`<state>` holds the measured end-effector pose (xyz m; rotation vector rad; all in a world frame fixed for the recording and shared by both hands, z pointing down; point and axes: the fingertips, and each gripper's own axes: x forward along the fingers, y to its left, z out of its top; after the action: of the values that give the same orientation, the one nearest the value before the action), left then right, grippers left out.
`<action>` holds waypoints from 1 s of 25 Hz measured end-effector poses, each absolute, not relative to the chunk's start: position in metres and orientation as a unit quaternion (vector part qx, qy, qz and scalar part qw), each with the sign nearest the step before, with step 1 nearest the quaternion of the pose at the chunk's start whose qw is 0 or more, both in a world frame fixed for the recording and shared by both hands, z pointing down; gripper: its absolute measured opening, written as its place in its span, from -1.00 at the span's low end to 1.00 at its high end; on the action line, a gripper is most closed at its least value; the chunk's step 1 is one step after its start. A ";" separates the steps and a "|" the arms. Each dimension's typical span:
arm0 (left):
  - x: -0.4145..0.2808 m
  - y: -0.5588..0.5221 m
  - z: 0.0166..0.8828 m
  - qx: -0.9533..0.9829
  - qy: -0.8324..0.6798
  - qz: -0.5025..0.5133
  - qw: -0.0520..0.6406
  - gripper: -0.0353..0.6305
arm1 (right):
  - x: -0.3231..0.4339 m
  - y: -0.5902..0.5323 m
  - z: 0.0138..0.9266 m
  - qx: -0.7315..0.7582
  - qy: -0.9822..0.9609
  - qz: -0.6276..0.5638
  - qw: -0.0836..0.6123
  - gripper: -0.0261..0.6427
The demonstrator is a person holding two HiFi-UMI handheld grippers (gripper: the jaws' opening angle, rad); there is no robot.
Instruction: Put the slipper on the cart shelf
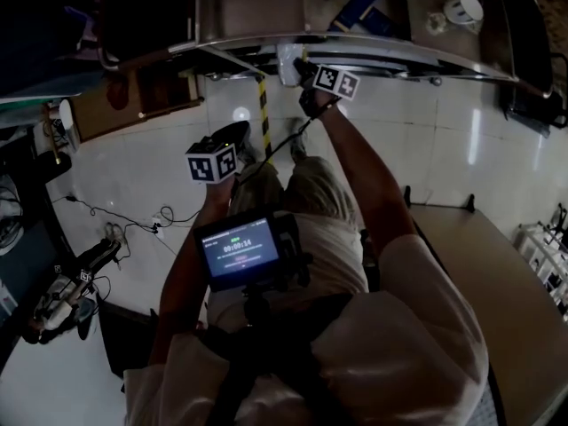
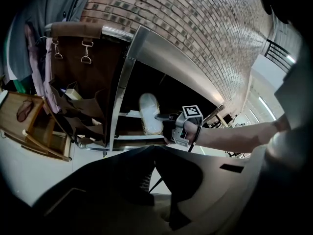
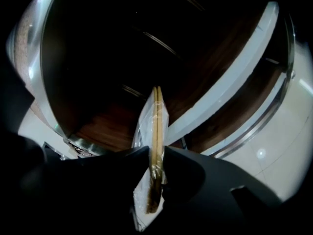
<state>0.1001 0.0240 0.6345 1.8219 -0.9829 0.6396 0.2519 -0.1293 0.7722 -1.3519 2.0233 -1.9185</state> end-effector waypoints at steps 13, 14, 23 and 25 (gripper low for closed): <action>0.088 0.018 0.630 0.736 -0.417 0.262 0.464 -0.89 | 0.270 -0.164 0.771 -0.500 0.716 -0.485 -0.043 -0.11; 0.089 0.018 0.629 0.737 -0.416 0.262 0.464 -0.89 | 0.275 -0.162 0.771 -0.512 0.719 -0.467 -0.053 -0.07; 0.090 0.008 0.622 0.743 -0.416 0.257 0.458 -0.89 | 0.291 -0.131 0.747 -0.512 0.785 -0.327 -0.120 0.07; 0.090 0.005 0.620 0.744 -0.417 0.255 0.456 -0.89 | 0.288 -0.112 0.741 -0.503 0.794 -0.309 -0.144 -0.18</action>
<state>0.0897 0.0045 0.6202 1.8332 -1.0290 0.6277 0.2880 -0.1115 0.7415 -1.7449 2.7538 -1.0697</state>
